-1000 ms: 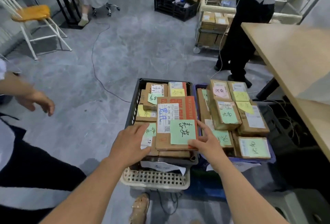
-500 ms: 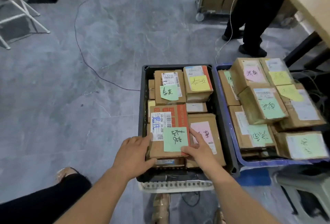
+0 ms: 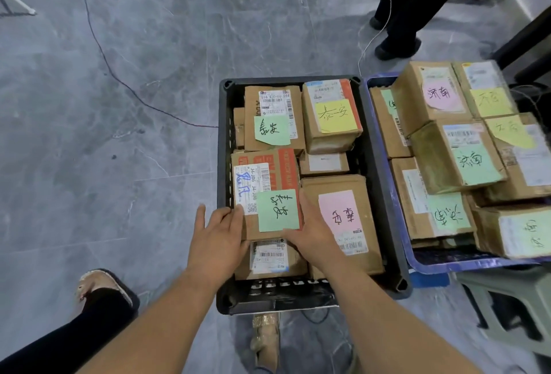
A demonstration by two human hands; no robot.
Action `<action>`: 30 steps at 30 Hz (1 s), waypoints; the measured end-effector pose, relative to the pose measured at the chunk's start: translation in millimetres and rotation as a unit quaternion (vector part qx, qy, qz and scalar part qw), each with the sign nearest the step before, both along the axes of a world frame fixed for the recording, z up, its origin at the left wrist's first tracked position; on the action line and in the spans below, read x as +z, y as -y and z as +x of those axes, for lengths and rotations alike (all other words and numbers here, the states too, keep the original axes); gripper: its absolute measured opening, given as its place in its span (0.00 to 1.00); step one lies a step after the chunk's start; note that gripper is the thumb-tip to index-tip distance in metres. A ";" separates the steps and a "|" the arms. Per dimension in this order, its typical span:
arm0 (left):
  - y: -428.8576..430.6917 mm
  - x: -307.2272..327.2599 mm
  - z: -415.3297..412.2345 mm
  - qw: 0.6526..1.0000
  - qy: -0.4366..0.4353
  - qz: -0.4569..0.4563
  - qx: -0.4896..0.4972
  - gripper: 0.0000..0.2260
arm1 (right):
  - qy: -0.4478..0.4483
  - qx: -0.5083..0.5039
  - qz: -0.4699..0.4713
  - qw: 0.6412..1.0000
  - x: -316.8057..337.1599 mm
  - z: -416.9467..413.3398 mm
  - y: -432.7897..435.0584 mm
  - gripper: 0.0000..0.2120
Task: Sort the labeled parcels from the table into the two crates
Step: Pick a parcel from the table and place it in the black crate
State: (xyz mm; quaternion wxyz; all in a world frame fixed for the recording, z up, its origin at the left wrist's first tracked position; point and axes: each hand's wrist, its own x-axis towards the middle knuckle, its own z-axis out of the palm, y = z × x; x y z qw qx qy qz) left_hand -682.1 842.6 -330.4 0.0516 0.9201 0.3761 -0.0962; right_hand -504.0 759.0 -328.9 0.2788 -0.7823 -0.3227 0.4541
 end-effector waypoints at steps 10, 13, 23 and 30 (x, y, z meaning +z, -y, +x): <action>0.0 14.9 3.1 0.999 -0.025 -0.004 0.033 0.26 | 0.081 0.067 -0.099 0.990 26.0 10.3 -1.4 0.35; -2.4 38.8 4.9 0.996 -0.014 -0.037 0.078 0.28 | 0.106 0.052 -0.098 0.988 50.9 16.0 20.0 0.27; 41.4 157.9 58.2 0.978 0.126 -0.150 0.071 0.30 | 0.274 -0.021 -0.074 0.959 175.2 33.4 97.4 0.32; 93.3 231.1 111.8 0.967 0.210 -0.136 -0.040 0.30 | 0.359 -0.100 -0.034 0.927 256.3 59.0 166.5 0.31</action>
